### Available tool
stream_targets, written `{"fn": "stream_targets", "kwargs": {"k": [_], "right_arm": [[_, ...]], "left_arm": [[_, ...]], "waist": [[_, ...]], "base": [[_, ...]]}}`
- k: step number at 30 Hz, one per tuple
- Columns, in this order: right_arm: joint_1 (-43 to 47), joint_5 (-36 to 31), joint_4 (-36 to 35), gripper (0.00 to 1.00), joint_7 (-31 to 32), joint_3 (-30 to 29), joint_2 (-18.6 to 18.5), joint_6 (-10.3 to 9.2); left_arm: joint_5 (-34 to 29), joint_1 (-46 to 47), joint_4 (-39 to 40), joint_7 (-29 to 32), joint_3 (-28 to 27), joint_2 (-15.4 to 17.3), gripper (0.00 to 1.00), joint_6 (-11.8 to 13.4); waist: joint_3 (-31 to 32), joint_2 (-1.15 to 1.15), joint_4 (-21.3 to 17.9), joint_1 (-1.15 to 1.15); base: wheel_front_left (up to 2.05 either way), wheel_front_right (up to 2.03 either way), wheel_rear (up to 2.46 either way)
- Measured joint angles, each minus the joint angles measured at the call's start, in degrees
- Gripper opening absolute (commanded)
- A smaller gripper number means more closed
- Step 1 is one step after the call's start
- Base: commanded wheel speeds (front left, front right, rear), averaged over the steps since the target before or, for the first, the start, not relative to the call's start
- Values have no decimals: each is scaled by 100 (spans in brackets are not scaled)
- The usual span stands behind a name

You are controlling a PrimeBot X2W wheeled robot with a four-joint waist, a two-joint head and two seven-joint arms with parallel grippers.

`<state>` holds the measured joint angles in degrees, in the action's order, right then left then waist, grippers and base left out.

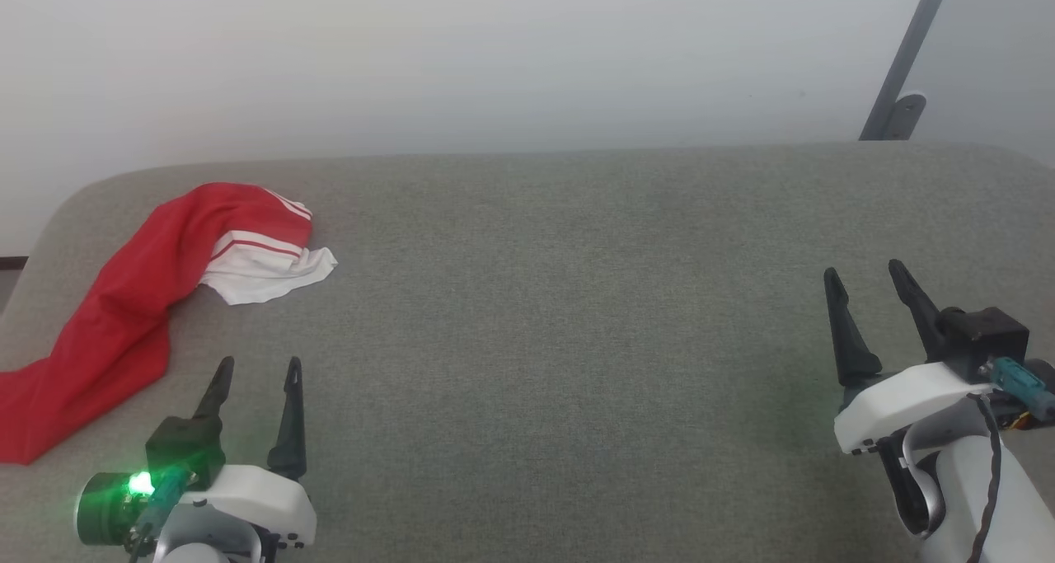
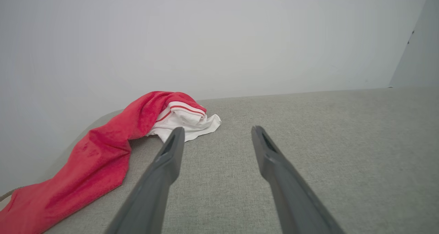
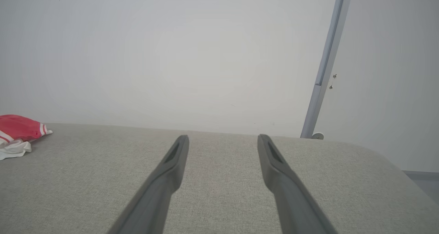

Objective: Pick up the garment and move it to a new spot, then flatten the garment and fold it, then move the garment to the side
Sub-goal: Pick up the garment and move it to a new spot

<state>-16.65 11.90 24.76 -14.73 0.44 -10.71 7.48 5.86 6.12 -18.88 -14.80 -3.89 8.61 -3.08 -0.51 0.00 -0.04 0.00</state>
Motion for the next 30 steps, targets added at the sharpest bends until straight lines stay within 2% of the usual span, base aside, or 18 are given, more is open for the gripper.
{"fn": "stream_targets", "kwargs": {"k": [6, 11, 30], "right_arm": [[15, 20, -26, 100, -23, 69, 1, 0], [0, 80, -56, 100, -23, 162, 1, 0], [-240, 233, 15, 100, -24, 1035, 299, 0]], "left_arm": [[-66, 85, -64, -19, -78, -75, 100, -55], [-76, 165, -125, -19, -165, -140, 100, -63], [-87, 138, -120, -20, -527, -376, 100, 84]], "waist": [[-9, 0, 220, 0], [-56, 0, 577, 0], [-159, 0, 2568, 0]], "base": [[0, 0, 0], [0, 0, 0], [0, 0, 0]]}}
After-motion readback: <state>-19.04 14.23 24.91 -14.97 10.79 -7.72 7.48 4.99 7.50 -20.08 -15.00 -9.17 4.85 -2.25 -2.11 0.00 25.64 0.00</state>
